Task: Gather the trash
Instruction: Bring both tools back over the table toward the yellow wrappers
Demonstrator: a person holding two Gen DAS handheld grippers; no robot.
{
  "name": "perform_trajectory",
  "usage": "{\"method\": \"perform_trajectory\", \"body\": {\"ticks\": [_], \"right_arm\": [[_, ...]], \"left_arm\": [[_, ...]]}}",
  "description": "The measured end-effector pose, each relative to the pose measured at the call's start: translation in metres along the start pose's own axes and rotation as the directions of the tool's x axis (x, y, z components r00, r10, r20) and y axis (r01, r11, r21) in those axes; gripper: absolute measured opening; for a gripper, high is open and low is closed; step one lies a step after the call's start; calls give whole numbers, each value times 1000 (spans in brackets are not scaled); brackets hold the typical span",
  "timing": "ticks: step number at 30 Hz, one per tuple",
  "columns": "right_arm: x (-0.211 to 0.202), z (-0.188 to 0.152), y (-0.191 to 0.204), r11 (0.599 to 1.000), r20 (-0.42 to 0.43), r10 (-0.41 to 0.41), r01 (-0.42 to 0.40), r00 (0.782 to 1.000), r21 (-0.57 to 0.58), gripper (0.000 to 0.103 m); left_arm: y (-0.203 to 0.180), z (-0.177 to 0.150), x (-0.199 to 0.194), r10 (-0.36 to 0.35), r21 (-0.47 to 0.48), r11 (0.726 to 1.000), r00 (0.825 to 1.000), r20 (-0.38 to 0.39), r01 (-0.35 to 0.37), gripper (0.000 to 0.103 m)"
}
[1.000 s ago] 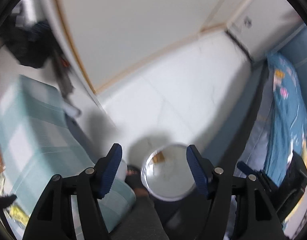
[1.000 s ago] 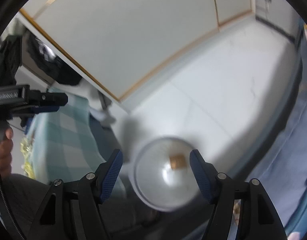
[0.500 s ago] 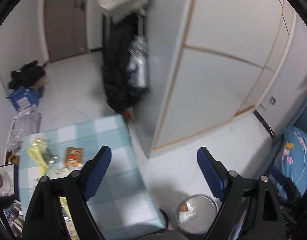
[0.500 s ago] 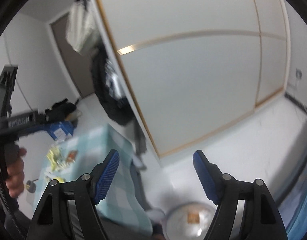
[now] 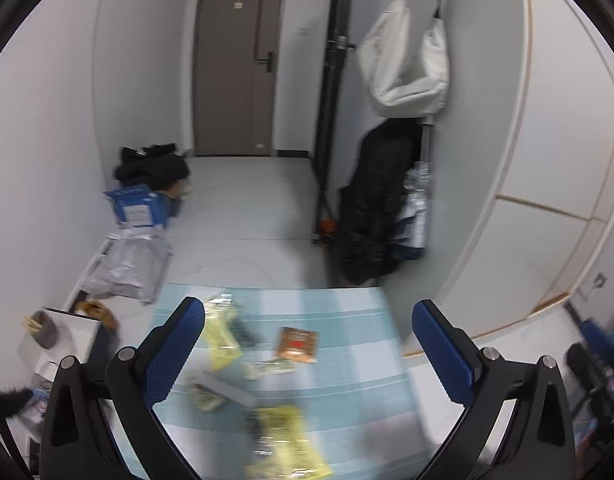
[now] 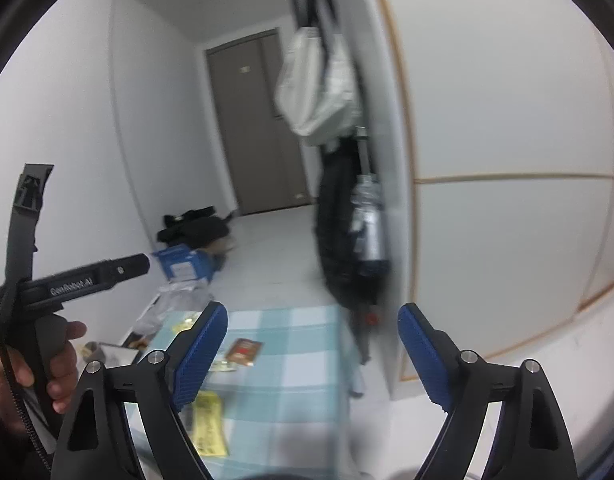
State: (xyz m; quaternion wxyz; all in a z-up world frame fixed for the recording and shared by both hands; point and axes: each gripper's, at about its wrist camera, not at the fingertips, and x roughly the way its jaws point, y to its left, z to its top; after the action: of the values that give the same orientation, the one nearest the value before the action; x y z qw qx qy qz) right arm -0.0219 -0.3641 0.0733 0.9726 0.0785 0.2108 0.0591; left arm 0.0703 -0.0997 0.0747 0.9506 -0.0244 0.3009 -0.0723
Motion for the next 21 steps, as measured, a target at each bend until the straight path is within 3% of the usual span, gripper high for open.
{"method": "perform_trajectory", "body": {"ticks": [9, 14, 17, 21], "right_arm": [[43, -10, 68, 988, -52, 111, -116, 992, -106, 94], [79, -24, 89, 984, -127, 134, -147, 983, -98, 94], [98, -34, 99, 984, -173, 125, -144, 977, -104, 94], [124, -53, 108, 983, -255, 123, -153, 959, -101, 94]], "left_arm": [[51, -24, 17, 97, 0, 995, 995, 20, -97, 102], [89, -34, 30, 92, -79, 993, 996, -12, -93, 102], [111, -40, 40, 53, -140, 988, 996, -68, -62, 102], [131, -42, 50, 43, -168, 984, 993, -111, -62, 102]]}}
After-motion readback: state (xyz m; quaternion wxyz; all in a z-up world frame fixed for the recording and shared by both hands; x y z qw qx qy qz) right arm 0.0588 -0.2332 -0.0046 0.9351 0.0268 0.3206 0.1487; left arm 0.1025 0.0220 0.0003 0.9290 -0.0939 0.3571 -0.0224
